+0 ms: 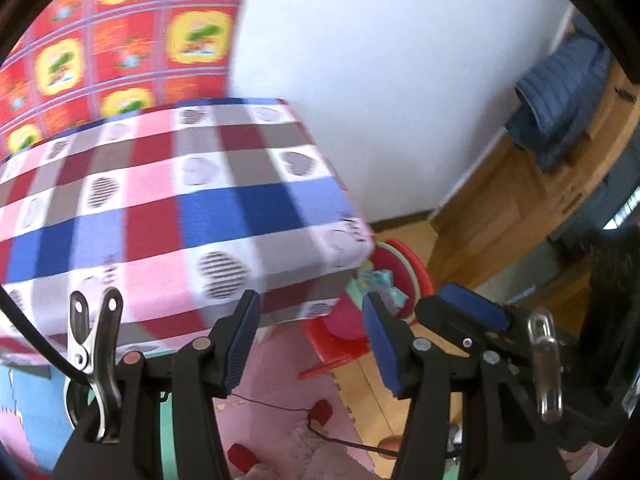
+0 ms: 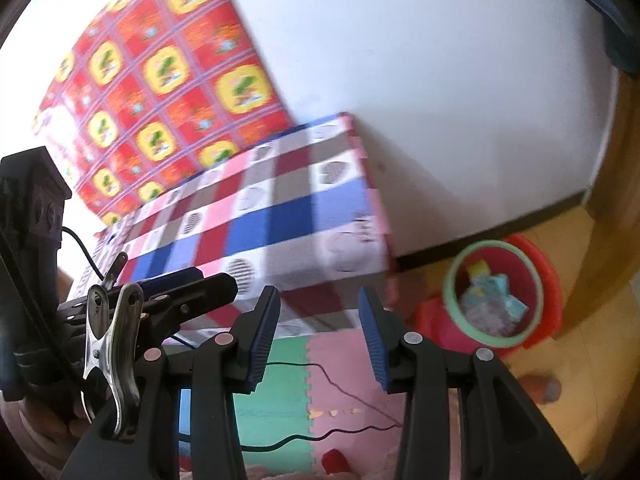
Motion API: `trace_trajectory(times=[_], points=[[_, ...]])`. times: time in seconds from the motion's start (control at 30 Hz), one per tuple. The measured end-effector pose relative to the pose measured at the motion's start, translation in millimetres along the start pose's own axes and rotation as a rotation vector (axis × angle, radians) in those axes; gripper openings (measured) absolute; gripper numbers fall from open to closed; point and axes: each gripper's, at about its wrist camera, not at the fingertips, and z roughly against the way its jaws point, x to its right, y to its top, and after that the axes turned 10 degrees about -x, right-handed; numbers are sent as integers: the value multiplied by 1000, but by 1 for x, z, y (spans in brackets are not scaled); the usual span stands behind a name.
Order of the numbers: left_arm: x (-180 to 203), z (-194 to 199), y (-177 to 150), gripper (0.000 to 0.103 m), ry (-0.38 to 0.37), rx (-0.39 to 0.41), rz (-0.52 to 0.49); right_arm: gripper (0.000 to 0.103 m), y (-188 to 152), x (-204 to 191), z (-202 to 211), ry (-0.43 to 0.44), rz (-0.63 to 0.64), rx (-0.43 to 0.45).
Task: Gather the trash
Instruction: 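Raise both empty tools and turn them back toward the bed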
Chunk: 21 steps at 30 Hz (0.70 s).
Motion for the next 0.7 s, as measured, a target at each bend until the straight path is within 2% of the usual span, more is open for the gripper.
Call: trace_trajectory(times=[0.37, 0.7], points=[[-122, 74, -29, 55, 154, 89, 190, 42, 7, -116, -42, 126, 163, -41], [-229, 136, -43, 55, 288, 172, 393, 42, 30, -213, -86, 249, 328, -100]])
